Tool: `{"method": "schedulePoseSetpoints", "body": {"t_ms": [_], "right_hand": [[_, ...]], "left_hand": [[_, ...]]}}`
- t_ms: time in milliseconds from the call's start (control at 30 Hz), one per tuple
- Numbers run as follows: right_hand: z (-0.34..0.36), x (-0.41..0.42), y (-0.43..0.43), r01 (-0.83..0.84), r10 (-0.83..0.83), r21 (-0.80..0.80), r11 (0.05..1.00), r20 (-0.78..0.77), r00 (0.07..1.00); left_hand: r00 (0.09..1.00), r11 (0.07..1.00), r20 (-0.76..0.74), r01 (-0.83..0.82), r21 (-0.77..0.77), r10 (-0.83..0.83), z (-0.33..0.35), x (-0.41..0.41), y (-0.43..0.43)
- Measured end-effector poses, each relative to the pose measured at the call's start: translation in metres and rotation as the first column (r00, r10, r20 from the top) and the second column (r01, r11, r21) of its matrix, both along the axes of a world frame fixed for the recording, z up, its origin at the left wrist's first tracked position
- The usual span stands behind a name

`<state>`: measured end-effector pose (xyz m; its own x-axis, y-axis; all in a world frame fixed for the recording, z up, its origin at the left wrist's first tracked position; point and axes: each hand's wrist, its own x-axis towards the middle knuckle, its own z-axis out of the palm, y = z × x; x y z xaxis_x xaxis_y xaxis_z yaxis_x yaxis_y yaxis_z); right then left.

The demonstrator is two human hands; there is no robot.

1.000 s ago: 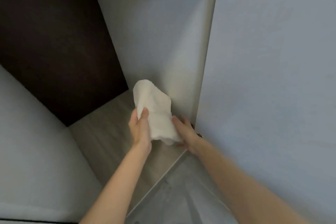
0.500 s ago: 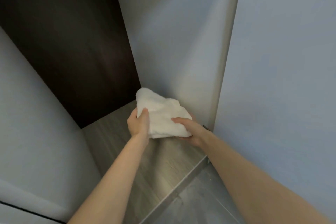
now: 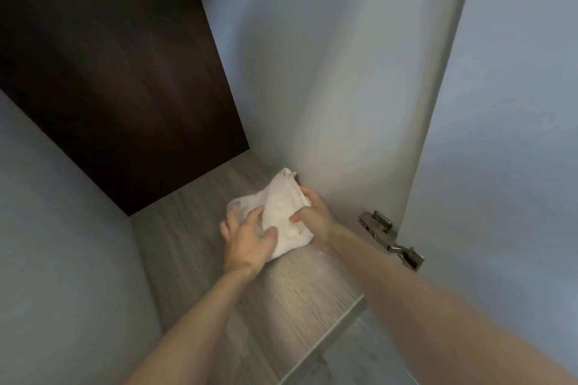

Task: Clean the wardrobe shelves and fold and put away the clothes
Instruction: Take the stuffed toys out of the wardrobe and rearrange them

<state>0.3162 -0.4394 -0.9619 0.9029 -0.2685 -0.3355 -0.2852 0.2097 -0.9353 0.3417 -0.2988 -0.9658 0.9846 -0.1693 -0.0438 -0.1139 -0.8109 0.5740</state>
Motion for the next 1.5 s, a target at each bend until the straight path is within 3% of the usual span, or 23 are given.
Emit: {"method": "schedulePoseSetpoints", "body": {"t_ms": [100, 167, 367, 467, 533, 600, 667, 733, 800, 867, 1067, 1300, 1500], "right_hand": [[-0.013, 0.010, -0.005, 0.033, -0.033, 0.046, 0.998, -0.003, 0.999], [-0.016, 0.016, -0.009, 0.036, -0.035, 0.049, 0.998, -0.013, 0.999], [-0.022, 0.039, -0.011, -0.039, 0.033, 0.095, 0.995, 0.069, 0.997], [-0.032, 0.040, -0.008, 0.038, -0.009, -0.228, 0.973, 0.128, 0.992], [-0.042, 0.037, -0.010, -0.010, 0.055, -0.530, 0.848, 0.069, 0.996], [-0.047, 0.031, -0.014, -0.225, 0.187, -0.743, 0.631, -0.136, 0.973], [-0.049, 0.026, -0.017, -0.396, 0.264, -0.830, 0.393, -0.311, 0.913], [-0.045, 0.024, -0.014, -0.439, 0.274, -0.875, 0.202, -0.380, 0.883], [-0.040, 0.026, -0.012, -0.451, 0.274, -0.885, 0.116, -0.408, 0.871], [-0.037, 0.029, -0.016, -0.462, 0.283, -0.884, 0.077, -0.425, 0.860], [-0.036, 0.029, -0.021, -0.493, 0.289, -0.870, -0.005, -0.473, 0.832], [-0.024, 0.025, -0.027, -0.506, 0.289, -0.861, -0.055, -0.499, 0.817], [-0.028, -0.006, -0.029, -0.523, 0.351, -0.847, 0.095, -0.463, 0.814]], "left_hand": [[0.978, 0.943, -0.088, 0.208, 0.259, -0.191, -0.025, -0.005, -0.005], [0.971, 0.922, -0.114, 0.236, 0.307, -0.210, -0.038, -0.001, -0.009], [0.974, 0.989, 0.174, 0.142, 0.033, -0.146, -0.043, 0.035, -0.005], [0.975, 0.988, 0.215, -0.016, -0.152, 0.049, -0.028, 0.066, -0.006], [0.957, 0.954, 0.211, -0.137, -0.269, 0.197, -0.017, 0.094, -0.007], [0.927, 0.945, 0.264, -0.198, -0.260, 0.266, -0.009, 0.123, -0.006], [0.894, 0.957, 0.352, -0.222, -0.188, 0.277, -0.004, 0.148, -0.004], [0.883, 0.967, 0.394, -0.230, -0.111, 0.255, -0.003, 0.170, -0.005], [0.904, 0.971, 0.355, -0.221, -0.088, 0.237, -0.007, 0.186, -0.006], [0.944, 0.978, 0.259, -0.191, -0.079, 0.205, -0.016, 0.191, -0.010], [0.994, 0.975, -0.076, -0.065, 0.214, 0.083, -0.044, 0.189, -0.034], [0.991, 0.992, -0.131, 0.021, 0.122, -0.005, -0.043, 0.181, -0.034], [0.970, 0.962, -0.217, 0.156, 0.224, -0.107, -0.035, 0.127, -0.046]]}}
